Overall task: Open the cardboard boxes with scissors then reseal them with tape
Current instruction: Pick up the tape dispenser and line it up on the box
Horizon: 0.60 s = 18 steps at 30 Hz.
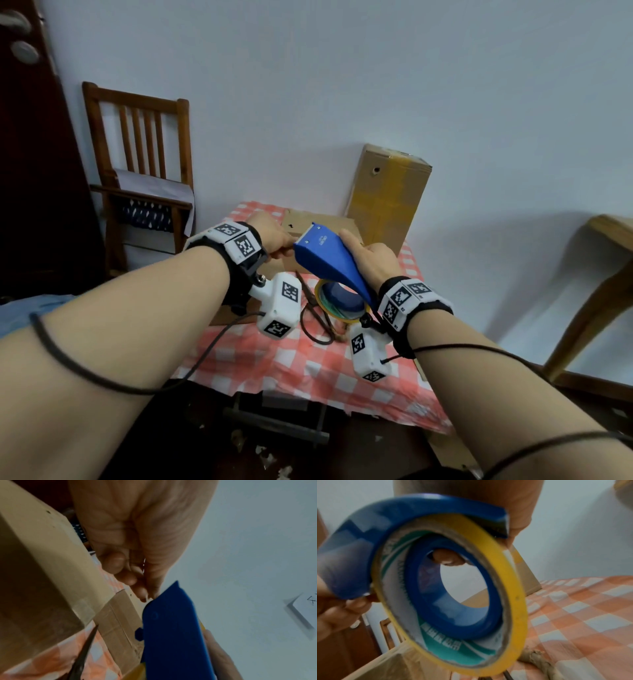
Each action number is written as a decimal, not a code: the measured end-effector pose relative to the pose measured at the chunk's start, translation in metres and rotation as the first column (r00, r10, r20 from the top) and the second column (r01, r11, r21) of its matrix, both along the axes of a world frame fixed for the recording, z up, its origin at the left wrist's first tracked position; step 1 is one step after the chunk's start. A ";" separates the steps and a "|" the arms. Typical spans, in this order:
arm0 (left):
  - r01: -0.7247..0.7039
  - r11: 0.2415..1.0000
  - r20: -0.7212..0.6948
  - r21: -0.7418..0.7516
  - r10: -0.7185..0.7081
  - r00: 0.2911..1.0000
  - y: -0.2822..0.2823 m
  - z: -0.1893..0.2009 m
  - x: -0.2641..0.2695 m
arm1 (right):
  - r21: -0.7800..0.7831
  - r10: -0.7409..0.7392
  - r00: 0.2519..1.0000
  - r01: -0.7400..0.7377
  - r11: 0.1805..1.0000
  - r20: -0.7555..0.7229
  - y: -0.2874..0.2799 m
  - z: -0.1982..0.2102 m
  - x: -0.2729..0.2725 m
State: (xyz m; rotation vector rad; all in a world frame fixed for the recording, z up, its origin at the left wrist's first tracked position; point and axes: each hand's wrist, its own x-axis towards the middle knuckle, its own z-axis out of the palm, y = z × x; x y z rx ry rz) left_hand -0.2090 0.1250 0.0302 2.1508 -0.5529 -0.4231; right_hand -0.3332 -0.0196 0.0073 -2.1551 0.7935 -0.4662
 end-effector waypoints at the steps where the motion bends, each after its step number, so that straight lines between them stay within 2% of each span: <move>1: -0.005 0.999 0.036 0.041 0.003 0.999 0.002 0.004 0.002 | -0.052 0.016 1.000 -0.017 0.999 -0.017 0.002 0.002 0.001; 5: 0.013 0.994 0.086 0.104 -0.022 0.996 0.003 0.010 0.010 | -0.193 0.049 0.996 -0.062 0.979 -0.073 0.005 0.012 0.008; 11: -0.146 0.988 0.105 0.046 0.140 0.985 0.029 0.029 0.029 | -0.346 0.013 0.979 -0.084 0.934 -0.203 -0.020 0.006 -0.012; 16: -0.053 0.999 0.272 0.008 0.049 0.961 0.010 0.021 0.017 | -0.487 -0.107 0.935 -0.077 0.870 -0.339 -0.025 -0.004 -0.011; 18: 0.007 1.000 0.365 0.002 -0.007 0.931 -0.001 0.020 0.011 | -0.482 -0.138 0.925 -0.054 0.875 -0.354 -0.027 -0.001 -0.008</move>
